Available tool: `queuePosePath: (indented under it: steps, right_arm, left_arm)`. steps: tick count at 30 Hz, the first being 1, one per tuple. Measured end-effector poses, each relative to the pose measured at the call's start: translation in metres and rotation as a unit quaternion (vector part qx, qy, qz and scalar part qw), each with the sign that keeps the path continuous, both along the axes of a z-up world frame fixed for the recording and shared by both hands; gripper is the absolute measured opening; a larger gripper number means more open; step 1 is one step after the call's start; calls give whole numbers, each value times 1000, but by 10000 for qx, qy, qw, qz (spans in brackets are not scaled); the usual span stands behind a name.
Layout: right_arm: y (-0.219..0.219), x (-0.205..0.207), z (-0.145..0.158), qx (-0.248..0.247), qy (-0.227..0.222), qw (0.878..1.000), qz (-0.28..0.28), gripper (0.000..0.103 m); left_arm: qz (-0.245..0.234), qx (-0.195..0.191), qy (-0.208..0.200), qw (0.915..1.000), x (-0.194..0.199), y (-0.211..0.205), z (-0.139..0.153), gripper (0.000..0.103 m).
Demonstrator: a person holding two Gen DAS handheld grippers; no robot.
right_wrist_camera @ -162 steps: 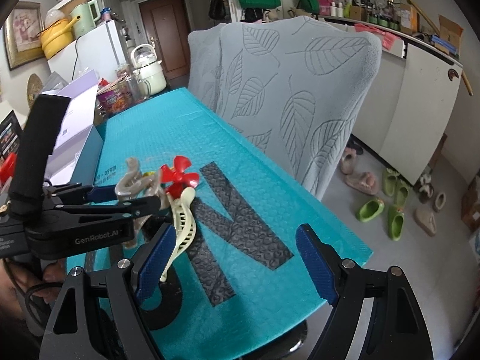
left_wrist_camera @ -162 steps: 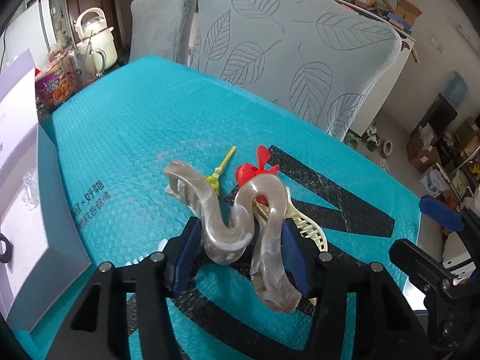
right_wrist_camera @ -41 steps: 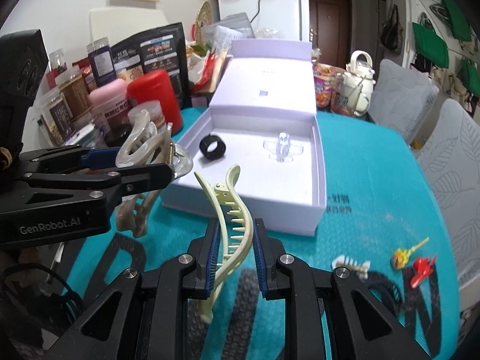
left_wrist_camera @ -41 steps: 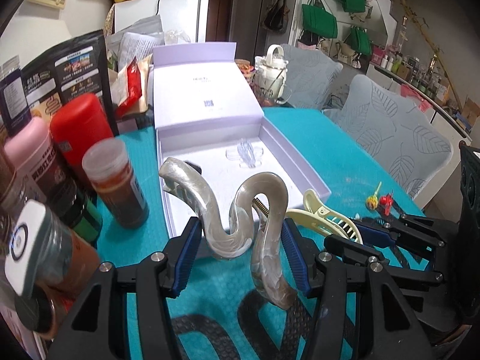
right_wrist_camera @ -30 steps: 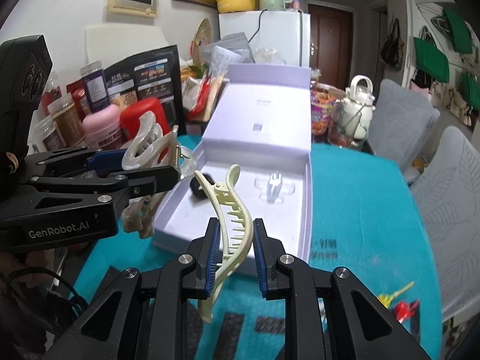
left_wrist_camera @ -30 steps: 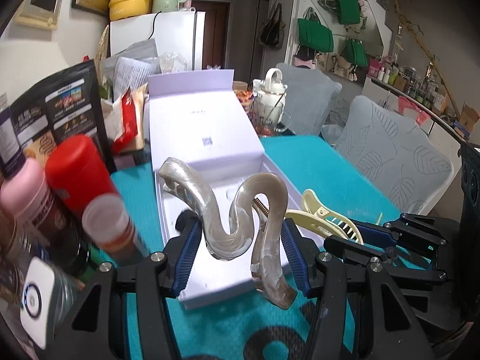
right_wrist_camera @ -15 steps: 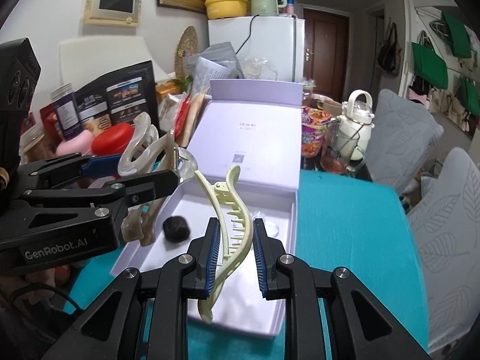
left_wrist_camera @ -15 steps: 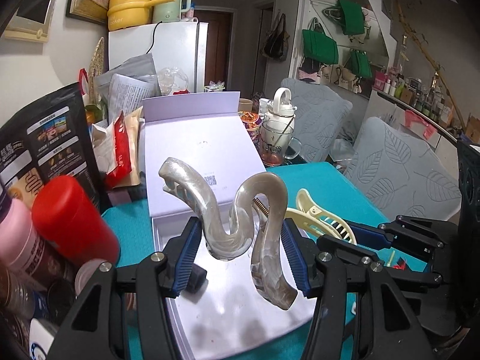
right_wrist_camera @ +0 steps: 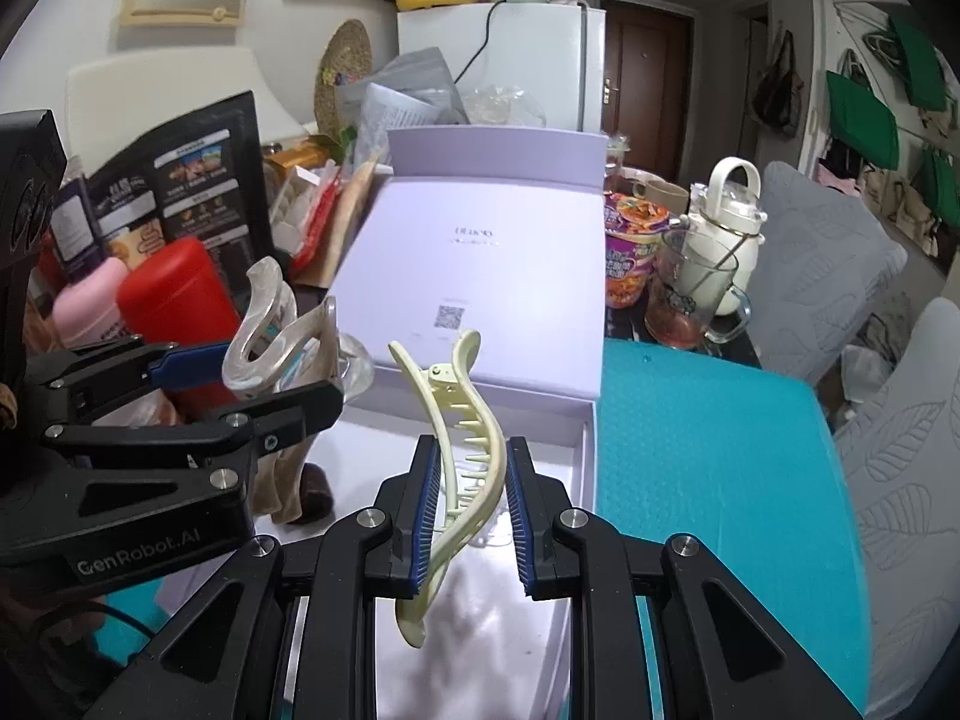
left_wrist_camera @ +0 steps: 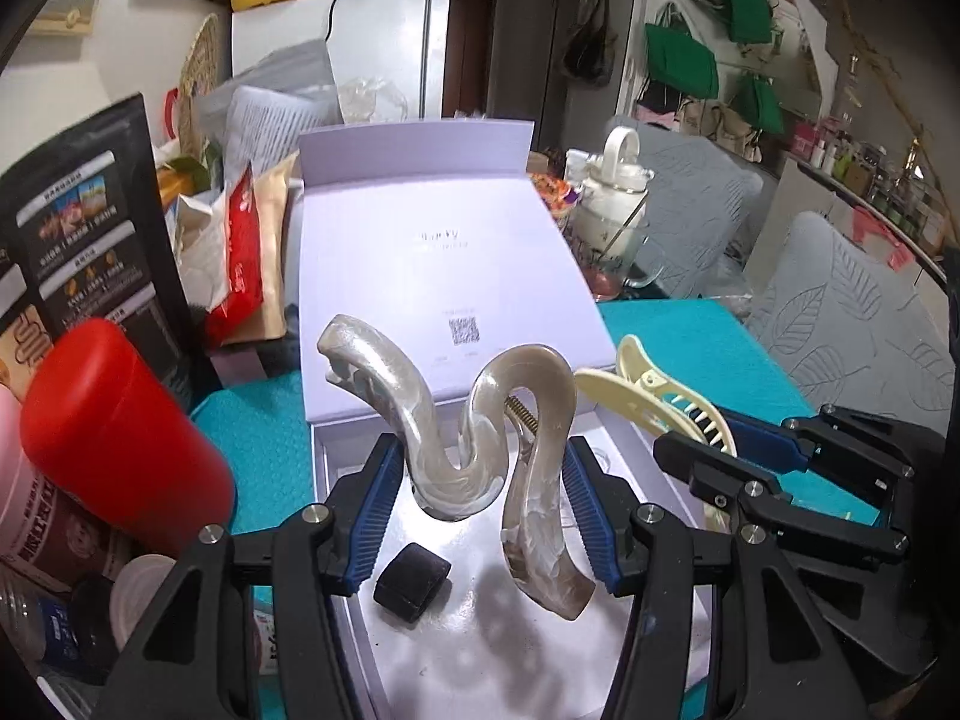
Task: Organize rigid objects
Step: 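Lower the pearly claw clip and banana clip into the box, opening both grippers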
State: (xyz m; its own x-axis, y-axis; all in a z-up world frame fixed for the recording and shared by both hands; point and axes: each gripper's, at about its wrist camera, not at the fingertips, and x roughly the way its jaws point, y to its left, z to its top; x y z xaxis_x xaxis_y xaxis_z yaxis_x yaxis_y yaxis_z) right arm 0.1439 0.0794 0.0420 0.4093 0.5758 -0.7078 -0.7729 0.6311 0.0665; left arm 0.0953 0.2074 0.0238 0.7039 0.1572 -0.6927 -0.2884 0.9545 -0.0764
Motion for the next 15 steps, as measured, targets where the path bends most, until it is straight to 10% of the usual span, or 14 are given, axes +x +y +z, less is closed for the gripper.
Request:
queuePosePath:
  steps: [15]
  right_arm:
    - [25, 16, -48, -510, 223, 9984, 49, 22]
  left_arm:
    - [270, 54, 927, 9953, 33, 14, -56, 54]
